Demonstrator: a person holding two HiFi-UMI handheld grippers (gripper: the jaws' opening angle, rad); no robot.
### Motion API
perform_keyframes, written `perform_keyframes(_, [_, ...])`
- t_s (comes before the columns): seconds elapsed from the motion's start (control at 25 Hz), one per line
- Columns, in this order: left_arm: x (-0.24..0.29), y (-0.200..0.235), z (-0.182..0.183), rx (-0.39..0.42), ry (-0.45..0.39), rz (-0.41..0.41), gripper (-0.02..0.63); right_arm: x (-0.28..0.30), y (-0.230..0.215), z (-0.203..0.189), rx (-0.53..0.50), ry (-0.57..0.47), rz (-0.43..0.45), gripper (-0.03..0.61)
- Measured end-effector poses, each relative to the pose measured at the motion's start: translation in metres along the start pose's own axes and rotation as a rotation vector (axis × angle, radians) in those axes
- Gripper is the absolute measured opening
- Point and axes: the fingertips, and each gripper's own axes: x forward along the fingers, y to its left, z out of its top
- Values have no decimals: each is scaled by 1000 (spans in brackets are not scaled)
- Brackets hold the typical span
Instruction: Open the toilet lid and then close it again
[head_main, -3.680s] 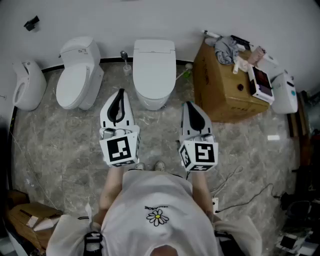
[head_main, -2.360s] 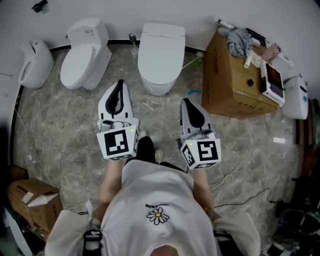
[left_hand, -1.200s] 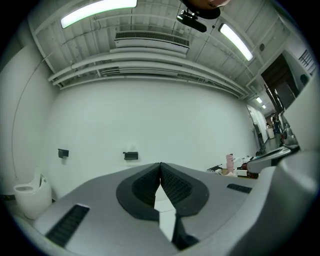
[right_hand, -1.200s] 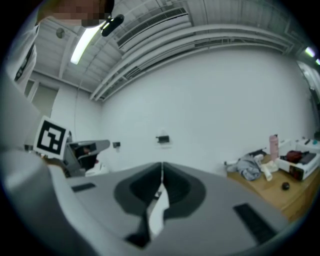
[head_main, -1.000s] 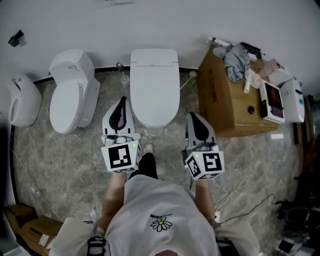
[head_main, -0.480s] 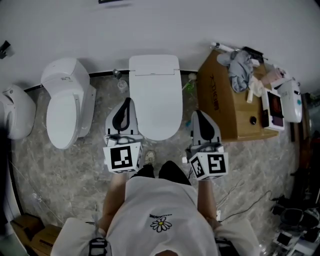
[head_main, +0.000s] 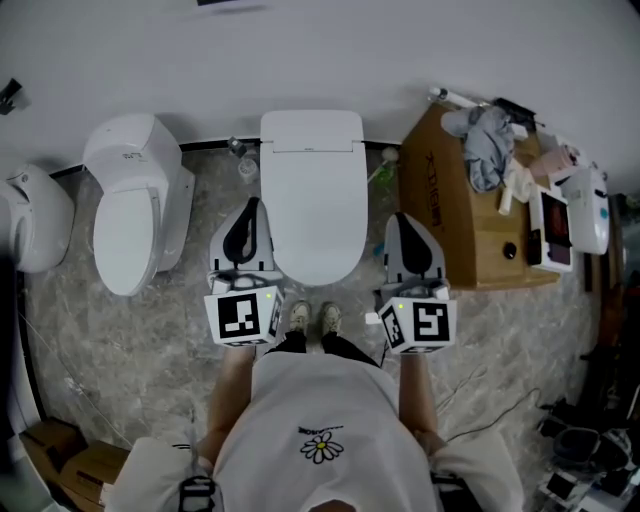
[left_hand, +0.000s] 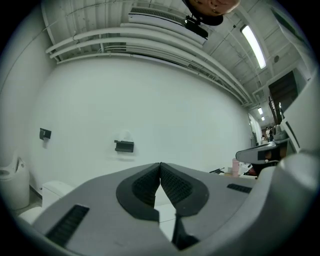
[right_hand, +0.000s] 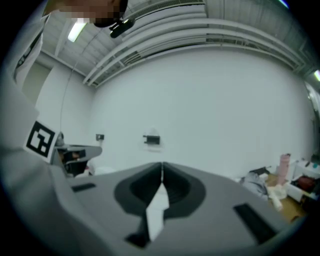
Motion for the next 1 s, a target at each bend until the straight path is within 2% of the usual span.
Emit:
perform_keyframes(0.44, [3,-12,-8,44,17,-20,28,3,-4,-3,-1,-8,18,31])
perform_keyframes(0.68, [9,-15,-8,82,11,-31,29,5,-18,-1,-22,-12,-24,32])
perform_keyframes(0.8, [9,-11,-16,81,27,-25,34,7,-20,-7,-13,2,-17,32])
perform_keyframes(1.0, [12,-5,-53,50,104,-37,143,17,-25,-25,-8,40,7,37])
